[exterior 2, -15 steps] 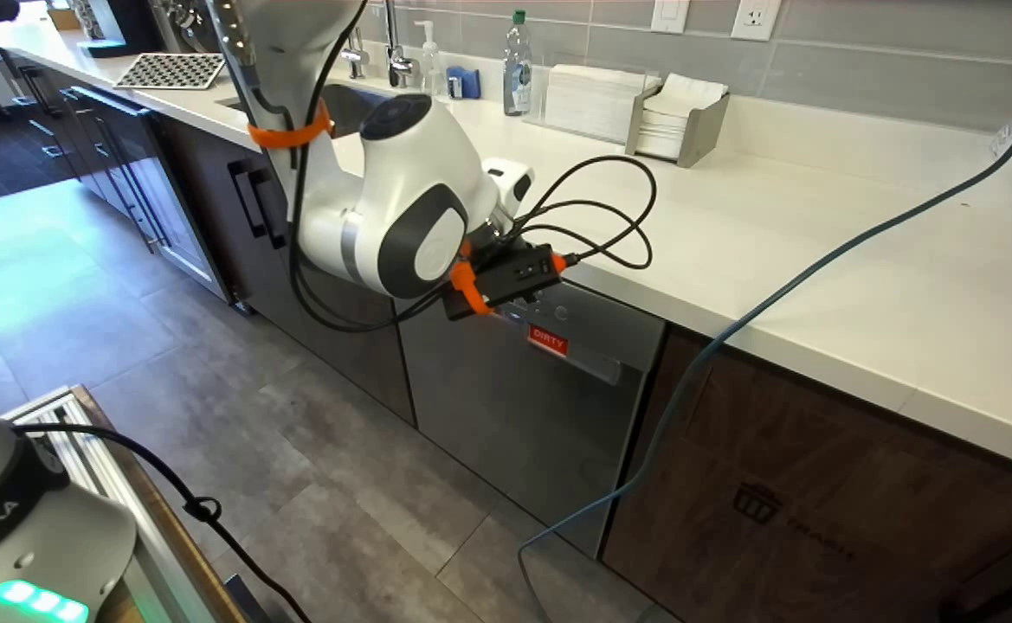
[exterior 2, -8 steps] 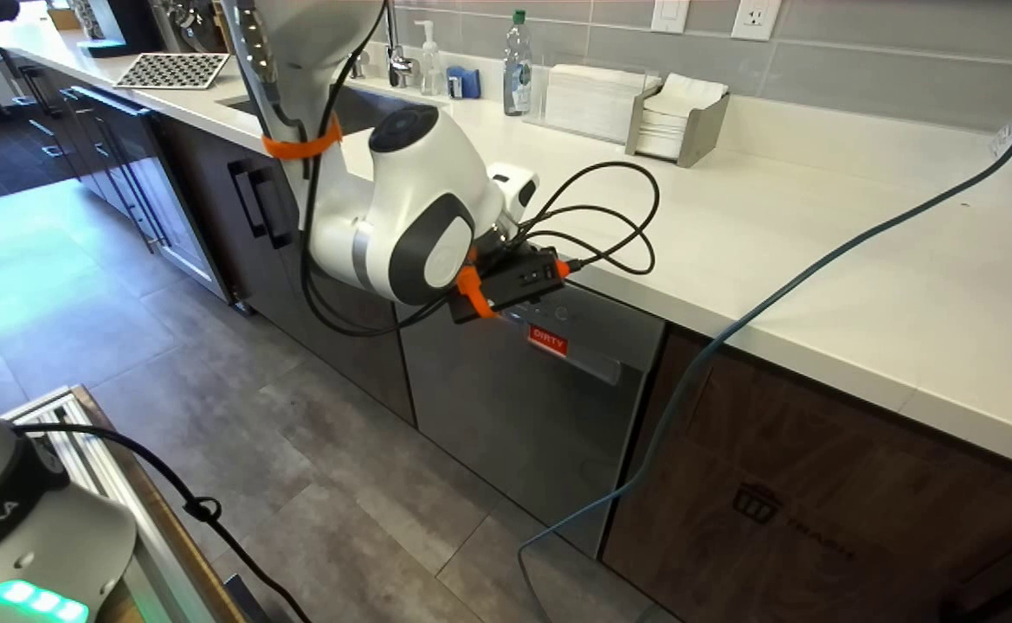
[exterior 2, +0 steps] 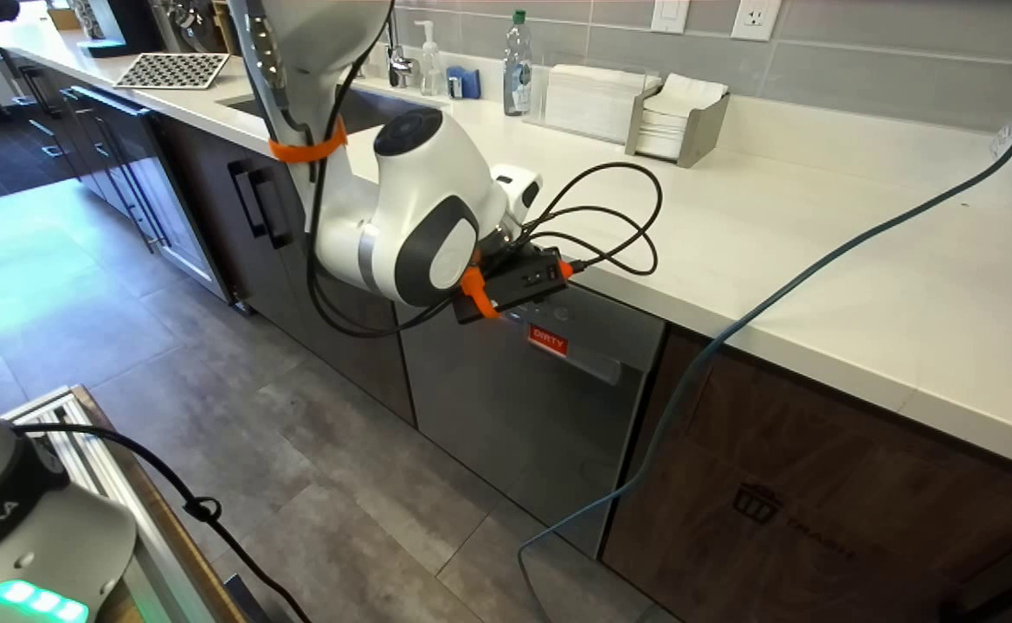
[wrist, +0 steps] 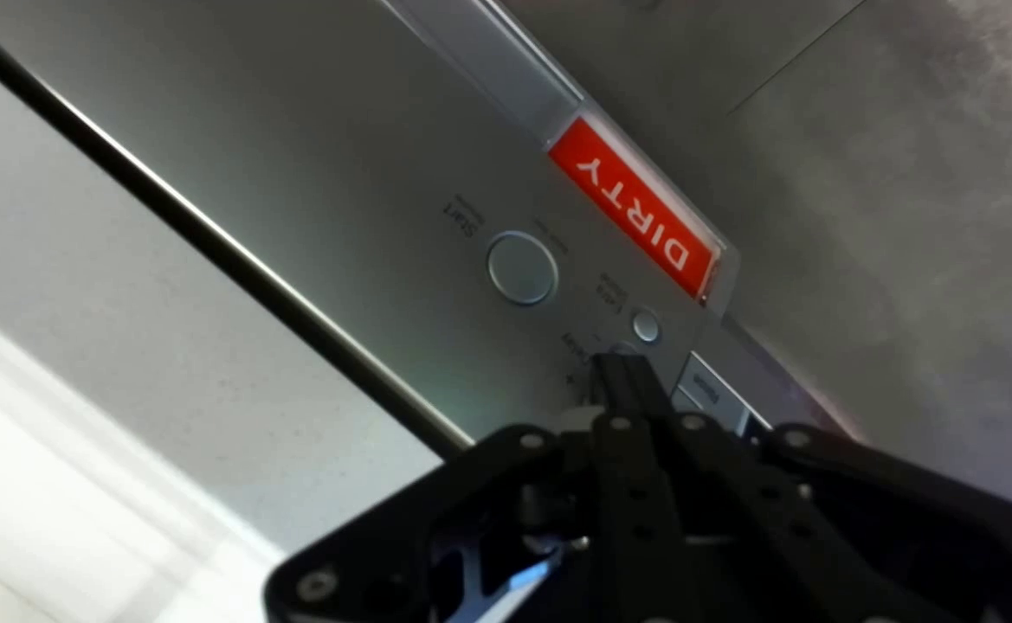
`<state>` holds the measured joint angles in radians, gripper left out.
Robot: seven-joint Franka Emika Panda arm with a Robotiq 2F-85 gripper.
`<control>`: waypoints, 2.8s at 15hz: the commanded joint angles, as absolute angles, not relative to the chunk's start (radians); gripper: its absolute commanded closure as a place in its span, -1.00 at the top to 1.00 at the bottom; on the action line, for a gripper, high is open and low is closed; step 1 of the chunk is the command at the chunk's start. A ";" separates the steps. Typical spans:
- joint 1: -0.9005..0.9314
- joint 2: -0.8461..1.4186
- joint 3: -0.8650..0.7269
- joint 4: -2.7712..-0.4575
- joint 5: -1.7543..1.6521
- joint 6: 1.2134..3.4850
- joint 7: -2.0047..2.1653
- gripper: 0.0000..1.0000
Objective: Press a button on the right side of the dish washer
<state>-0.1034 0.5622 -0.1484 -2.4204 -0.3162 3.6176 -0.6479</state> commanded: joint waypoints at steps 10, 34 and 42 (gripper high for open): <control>-0.114 0.571 -0.163 -2.405 -0.349 3.652 -0.612 -1.00; -0.192 0.619 -0.102 -2.360 -0.465 3.686 -0.496 -1.00; -0.194 0.606 -0.090 -2.368 -0.449 3.663 -0.436 -1.00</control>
